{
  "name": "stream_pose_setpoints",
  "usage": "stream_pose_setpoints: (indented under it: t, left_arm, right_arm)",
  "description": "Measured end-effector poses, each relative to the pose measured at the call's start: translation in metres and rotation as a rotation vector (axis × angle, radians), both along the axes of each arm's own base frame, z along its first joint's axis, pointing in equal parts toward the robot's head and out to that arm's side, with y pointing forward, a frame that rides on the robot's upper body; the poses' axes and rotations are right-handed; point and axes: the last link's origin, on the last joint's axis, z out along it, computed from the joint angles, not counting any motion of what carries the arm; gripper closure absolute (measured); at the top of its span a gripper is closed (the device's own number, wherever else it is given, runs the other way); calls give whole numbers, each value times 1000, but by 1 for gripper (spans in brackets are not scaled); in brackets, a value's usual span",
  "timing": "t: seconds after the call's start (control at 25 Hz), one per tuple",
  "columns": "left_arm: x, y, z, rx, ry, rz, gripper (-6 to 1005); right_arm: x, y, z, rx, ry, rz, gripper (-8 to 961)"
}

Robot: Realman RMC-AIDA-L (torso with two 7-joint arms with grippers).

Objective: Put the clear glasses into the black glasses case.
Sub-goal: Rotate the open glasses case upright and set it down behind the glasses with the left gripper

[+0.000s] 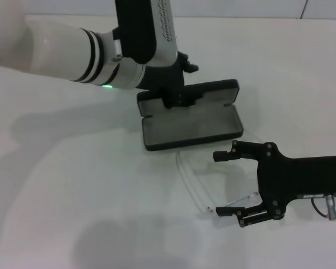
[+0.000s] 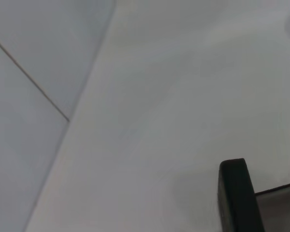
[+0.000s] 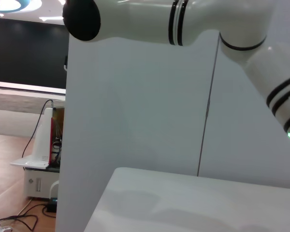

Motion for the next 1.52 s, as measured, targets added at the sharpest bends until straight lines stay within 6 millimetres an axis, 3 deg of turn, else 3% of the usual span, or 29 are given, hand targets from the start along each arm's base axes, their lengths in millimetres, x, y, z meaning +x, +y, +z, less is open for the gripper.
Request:
stream_pose_setpoints:
  t: [0.12, 0.36, 0.88, 1.52]
  left_arm:
    - [3, -4, 4, -3, -49, -17, 535]
    - [-1, -6, 4, 5, -48, -28, 455]
    - [0, 10, -4, 18, 35, -39, 454]
    - [-12, 13, -14, 65, 82, -52, 455]
  right_arm:
    - [0, 0, 0, 0, -2, 0, 78]
    - [-1, 1, 0, -4, -5, 7, 78]
    - [0, -2, -3, -17, -10, 7, 78]
    - [0, -4, -6, -21, -9, 9, 78]
